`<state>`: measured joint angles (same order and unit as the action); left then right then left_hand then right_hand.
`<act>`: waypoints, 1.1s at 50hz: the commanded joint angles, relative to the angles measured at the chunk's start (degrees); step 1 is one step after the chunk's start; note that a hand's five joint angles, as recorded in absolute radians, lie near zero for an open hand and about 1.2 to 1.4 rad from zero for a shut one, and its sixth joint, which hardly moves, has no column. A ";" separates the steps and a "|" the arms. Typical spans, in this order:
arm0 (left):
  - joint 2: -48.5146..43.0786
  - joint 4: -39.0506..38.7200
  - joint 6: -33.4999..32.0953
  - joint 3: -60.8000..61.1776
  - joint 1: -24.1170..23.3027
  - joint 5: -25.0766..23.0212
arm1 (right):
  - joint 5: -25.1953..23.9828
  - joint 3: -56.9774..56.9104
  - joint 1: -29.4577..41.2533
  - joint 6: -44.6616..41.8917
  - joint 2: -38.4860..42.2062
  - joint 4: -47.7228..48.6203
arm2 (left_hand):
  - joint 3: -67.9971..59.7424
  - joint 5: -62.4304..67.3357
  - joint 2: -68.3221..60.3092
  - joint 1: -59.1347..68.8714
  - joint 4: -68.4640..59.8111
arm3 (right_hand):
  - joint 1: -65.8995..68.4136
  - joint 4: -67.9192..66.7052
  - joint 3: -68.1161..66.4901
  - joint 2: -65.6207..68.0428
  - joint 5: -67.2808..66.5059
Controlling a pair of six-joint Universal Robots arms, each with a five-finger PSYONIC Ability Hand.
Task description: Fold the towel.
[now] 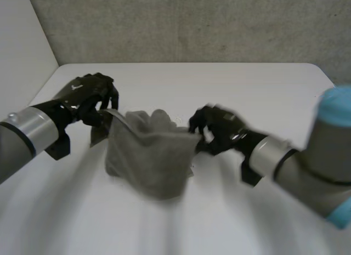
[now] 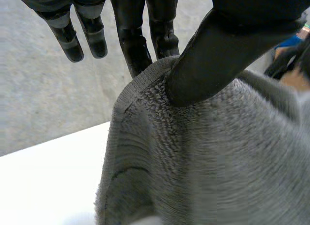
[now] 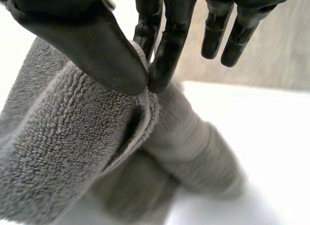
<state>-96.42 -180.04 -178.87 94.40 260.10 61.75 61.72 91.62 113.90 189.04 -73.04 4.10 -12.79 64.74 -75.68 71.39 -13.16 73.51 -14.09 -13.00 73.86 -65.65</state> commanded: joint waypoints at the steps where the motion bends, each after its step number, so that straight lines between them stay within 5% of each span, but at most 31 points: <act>1: 4.13 0.30 0.45 1.40 2.52 -2.42 | -3.63 -4.68 -6.58 -16.83 -7.91 -12.87 | 2.79 5.26 -4.32 8.61 3.16 | 6.49 4.09 3.00 6.14 -4.35; 11: 2.73 -0.31 0.45 2.37 1.99 -3.66 | -3.10 -9.43 -4.74 -26.25 -5.19 -17.73 | 2.79 5.26 -4.32 8.61 3.16 | 6.49 4.09 3.00 6.14 -4.35; 18: -6.33 -2.42 -0.25 -3.61 0.41 -3.30 | 0.68 -15.15 -1.04 -33.21 0.71 -14.83 | 2.79 5.26 -4.32 8.61 3.16 | 6.49 4.09 3.00 6.14 -4.35; 25: -13.53 -10.48 0.01 -20.27 -2.40 -0.68 | 11.48 -28.04 2.30 -40.23 5.89 4.55 | 2.79 5.26 -4.32 8.61 3.16 | 6.49 4.09 3.00 6.14 -4.35; 31: -5.31 -24.80 2.11 -25.58 -4.86 5.48 | 15.27 -31.85 2.12 -37.53 -3.93 24.07 | 2.79 5.26 -4.32 8.61 3.16 | 6.49 4.09 3.00 6.14 -4.35; 36: 2.46 -31.07 5.46 -23.82 -4.34 1.27 | 12.28 -30.18 0.89 -34.18 -5.71 22.62 | 2.79 5.26 -4.32 8.61 3.16 | 6.49 4.09 3.00 6.14 -4.35; 38: 1.94 -30.90 5.90 -20.07 -2.24 -4.16 | 6.25 -25.64 -0.60 -34.44 -5.45 17.45 | 2.79 5.26 -4.32 8.61 3.16 | 6.49 4.09 3.00 6.14 -4.35; 44: 1.06 -29.32 5.37 -11.87 1.47 -11.04 | -1.78 -16.21 -1.92 -38.57 -4.39 12.95 | 2.79 5.26 -4.32 8.61 3.16 | 6.49 4.09 3.00 6.14 -4.35; 49: -2.98 -27.57 -1.81 -0.56 2.78 -15.16 | -5.73 -3.14 -3.32 -52.42 -2.55 7.69 | 2.79 5.26 -4.32 8.61 3.16 | 6.49 4.09 3.00 6.14 -4.35; 55: -6.41 -21.67 -12.47 5.44 2.87 -15.52 | -4.95 5.49 -3.33 -64.30 0.79 4.60 | 2.79 5.26 -4.32 8.61 3.16 | 6.49 4.09 3.00 6.14 -4.35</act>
<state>-99.49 -206.62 -181.87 94.29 263.01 46.44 56.09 88.88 110.70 136.15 -75.17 11.62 -12.79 65.02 -76.53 71.40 -13.16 74.62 -14.09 -13.00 75.30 -67.03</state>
